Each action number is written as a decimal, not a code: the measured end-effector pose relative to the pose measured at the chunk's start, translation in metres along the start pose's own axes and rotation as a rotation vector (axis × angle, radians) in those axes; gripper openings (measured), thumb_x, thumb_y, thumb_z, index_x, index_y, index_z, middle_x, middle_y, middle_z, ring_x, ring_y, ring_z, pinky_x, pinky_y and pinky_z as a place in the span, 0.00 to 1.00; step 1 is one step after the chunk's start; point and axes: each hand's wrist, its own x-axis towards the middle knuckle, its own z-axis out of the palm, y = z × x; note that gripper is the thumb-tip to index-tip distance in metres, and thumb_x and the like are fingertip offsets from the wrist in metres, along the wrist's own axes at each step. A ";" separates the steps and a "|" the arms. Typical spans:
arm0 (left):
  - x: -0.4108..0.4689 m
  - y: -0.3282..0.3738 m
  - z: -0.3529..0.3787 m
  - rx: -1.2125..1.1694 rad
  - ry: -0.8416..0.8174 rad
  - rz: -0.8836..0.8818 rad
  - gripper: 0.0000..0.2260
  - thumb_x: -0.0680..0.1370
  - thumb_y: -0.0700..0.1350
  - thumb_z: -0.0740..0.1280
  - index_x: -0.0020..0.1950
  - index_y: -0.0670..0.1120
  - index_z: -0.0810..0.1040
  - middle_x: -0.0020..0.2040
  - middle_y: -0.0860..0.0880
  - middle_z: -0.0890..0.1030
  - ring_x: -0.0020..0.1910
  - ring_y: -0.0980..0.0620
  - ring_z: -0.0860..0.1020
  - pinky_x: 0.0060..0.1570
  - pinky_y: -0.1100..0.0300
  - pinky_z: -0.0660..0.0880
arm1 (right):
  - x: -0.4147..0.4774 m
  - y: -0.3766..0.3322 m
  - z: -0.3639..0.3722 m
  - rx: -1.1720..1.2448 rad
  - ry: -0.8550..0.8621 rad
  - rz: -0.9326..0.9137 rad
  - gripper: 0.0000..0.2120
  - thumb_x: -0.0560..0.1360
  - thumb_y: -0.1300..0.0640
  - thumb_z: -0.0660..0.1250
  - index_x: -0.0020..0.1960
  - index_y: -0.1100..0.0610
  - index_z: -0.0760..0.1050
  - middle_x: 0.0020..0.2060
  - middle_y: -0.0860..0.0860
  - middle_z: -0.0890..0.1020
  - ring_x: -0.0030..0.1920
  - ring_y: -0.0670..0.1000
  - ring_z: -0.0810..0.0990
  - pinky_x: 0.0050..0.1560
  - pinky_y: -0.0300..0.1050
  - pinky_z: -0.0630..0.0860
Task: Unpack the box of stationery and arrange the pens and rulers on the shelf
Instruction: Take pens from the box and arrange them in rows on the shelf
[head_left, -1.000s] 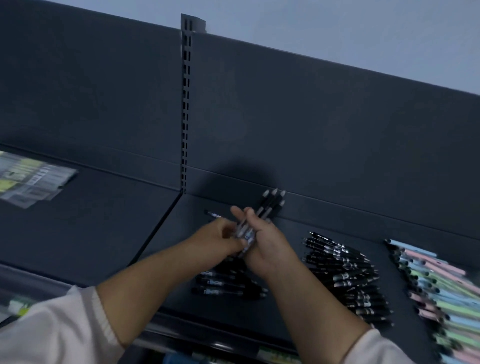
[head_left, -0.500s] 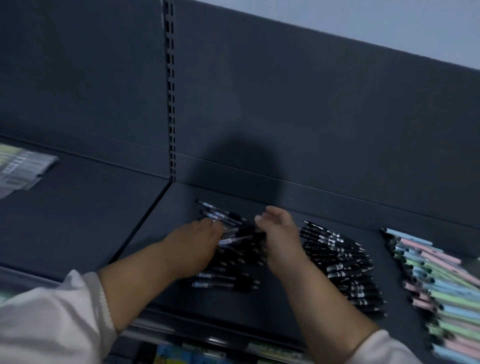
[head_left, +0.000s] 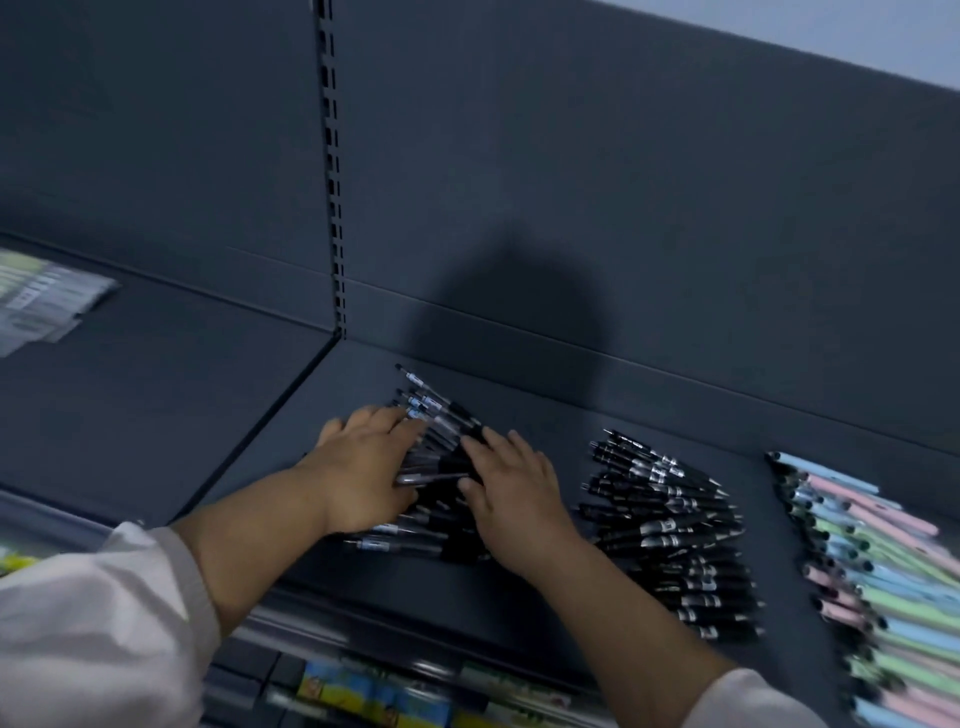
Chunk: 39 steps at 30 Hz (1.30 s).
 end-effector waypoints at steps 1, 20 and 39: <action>-0.002 0.000 0.000 -0.015 -0.009 -0.017 0.38 0.75 0.58 0.64 0.78 0.54 0.47 0.78 0.50 0.50 0.76 0.49 0.48 0.72 0.50 0.47 | -0.002 -0.001 -0.002 -0.031 -0.014 -0.006 0.25 0.82 0.46 0.50 0.78 0.48 0.50 0.78 0.48 0.50 0.77 0.52 0.44 0.76 0.54 0.41; -0.062 0.029 -0.003 0.090 0.101 -0.237 0.34 0.78 0.61 0.58 0.78 0.52 0.47 0.79 0.48 0.49 0.77 0.47 0.46 0.73 0.48 0.48 | -0.022 -0.011 -0.020 -0.141 -0.112 -0.167 0.27 0.82 0.45 0.48 0.78 0.51 0.48 0.78 0.52 0.49 0.77 0.55 0.47 0.75 0.57 0.43; -0.279 -0.139 -0.019 0.141 0.226 -0.554 0.34 0.78 0.63 0.56 0.78 0.51 0.47 0.79 0.47 0.49 0.77 0.46 0.47 0.73 0.48 0.51 | -0.051 -0.263 0.015 -0.158 -0.080 -0.522 0.29 0.81 0.42 0.50 0.78 0.50 0.48 0.78 0.49 0.48 0.77 0.52 0.40 0.75 0.55 0.38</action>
